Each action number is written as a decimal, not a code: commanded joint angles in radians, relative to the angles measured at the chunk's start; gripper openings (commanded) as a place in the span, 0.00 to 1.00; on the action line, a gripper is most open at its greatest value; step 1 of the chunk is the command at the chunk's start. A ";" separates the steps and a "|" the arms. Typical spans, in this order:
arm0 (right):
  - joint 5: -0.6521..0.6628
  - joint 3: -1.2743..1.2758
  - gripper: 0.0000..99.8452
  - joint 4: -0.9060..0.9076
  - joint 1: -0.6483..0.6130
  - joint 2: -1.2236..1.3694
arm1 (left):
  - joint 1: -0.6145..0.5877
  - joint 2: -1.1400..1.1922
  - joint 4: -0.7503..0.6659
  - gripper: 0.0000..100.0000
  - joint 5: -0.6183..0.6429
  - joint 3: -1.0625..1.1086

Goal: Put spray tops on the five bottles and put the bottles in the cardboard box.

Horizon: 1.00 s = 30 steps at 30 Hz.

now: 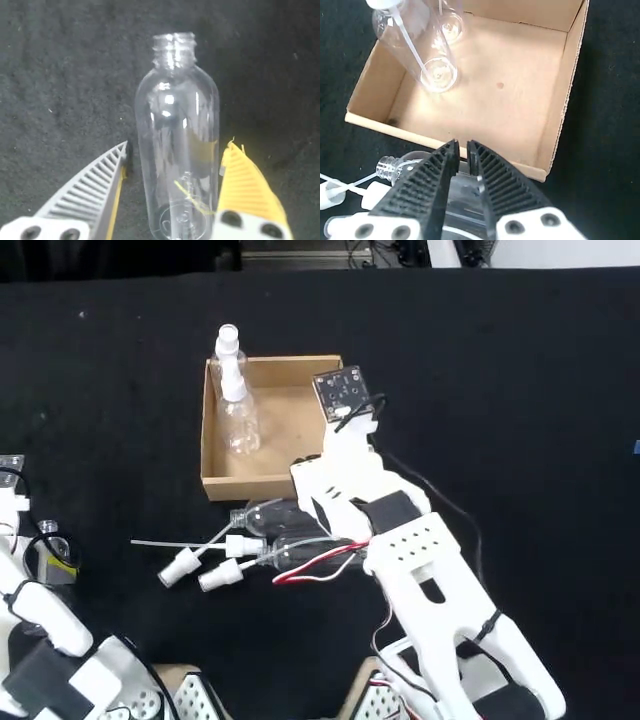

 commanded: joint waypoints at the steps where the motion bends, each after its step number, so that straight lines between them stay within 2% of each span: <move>1: -0.008 -0.008 0.01 -0.023 0.005 -0.051 | 0.007 -0.006 0.009 0.28 -0.020 -0.062; 4: -0.008 -0.007 0.01 -0.021 0.005 -0.051 | 0.015 -0.006 0.009 0.28 -0.017 -0.081; 9: -0.008 -0.007 0.01 -0.021 0.005 -0.051 | 0.028 -0.006 -0.043 0.28 0.103 -0.088; 15: -0.008 0.007 0.01 -0.023 0.005 -0.051 | 0.077 0.008 -0.069 0.28 0.115 -0.093; 22: -0.006 0.008 0.01 -0.021 0.005 -0.051 | 0.071 0.210 -0.114 0.28 0.183 -0.176; 30: -0.002 0.008 0.01 -0.023 0.005 -0.051 | 0.070 0.350 -0.008 0.27 0.201 -0.274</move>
